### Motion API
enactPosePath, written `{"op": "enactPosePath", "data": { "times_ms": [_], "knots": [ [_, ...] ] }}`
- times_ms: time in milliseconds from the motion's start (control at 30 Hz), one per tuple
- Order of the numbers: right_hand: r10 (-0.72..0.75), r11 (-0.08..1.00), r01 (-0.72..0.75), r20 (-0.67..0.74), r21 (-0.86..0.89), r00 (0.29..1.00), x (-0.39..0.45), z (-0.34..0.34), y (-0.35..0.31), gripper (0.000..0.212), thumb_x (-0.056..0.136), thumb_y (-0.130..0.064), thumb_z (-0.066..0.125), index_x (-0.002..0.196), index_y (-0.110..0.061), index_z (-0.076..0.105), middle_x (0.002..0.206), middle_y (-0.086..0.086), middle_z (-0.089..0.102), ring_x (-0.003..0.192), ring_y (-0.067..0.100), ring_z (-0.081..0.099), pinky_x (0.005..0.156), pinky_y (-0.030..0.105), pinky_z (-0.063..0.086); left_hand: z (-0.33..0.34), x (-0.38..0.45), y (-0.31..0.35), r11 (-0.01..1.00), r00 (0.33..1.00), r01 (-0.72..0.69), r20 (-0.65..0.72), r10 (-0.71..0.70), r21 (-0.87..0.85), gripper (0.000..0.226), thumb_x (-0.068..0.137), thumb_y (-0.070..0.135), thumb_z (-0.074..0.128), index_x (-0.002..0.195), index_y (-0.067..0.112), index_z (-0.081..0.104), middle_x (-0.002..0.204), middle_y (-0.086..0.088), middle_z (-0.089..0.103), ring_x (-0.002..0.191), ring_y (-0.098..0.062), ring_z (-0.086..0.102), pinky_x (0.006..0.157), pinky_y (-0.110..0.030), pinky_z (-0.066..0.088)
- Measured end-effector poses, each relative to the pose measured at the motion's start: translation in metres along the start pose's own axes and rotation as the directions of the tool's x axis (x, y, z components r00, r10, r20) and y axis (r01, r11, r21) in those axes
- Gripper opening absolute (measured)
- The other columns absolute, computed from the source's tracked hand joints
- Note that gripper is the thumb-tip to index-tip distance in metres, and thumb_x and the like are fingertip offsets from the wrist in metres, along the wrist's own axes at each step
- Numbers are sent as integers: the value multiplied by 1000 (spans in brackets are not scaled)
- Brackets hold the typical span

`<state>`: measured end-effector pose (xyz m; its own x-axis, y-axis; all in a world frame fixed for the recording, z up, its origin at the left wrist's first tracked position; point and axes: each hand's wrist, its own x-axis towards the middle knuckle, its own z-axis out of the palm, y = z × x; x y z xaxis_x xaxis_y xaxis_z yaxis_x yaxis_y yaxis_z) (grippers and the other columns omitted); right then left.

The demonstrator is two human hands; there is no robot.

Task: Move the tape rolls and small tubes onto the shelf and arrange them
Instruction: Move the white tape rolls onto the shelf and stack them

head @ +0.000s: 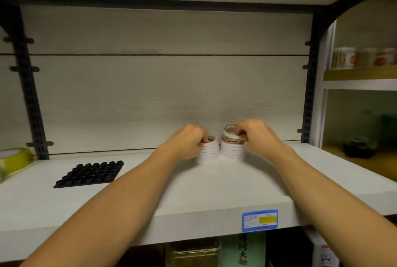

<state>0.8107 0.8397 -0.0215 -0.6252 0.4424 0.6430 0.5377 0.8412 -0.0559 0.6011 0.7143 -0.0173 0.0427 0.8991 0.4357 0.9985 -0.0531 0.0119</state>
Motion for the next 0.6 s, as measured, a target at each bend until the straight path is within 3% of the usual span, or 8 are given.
{"op": "enactPosePath", "data": {
  "times_ms": [367, 600],
  "knots": [
    [27, 999, -28, 43, 40, 999, -4, 5, 5, 23, 79, 2, 56, 89, -13, 71, 89, 1, 66, 84, 26, 60, 73, 37, 51, 8, 0, -4, 999, 999, -34, -40, 33, -37, 17, 89, -1, 58, 99, 12, 63, 97, 4, 53, 93, -24, 56, 84, -42, 50],
    [-1, 999, -2, 51, 51, 999, -4, 8, 3, 21, 82, -1, 57, 92, -13, 71, 88, 0, 64, 85, 27, 60, 76, 39, 52, 5, 1, -7, 999, 1000, -25, -16, 25, -29, 23, 91, 3, 59, 112, 12, 63, 111, -3, 61, 102, -22, 56, 90, -37, 47]
  ]
}}
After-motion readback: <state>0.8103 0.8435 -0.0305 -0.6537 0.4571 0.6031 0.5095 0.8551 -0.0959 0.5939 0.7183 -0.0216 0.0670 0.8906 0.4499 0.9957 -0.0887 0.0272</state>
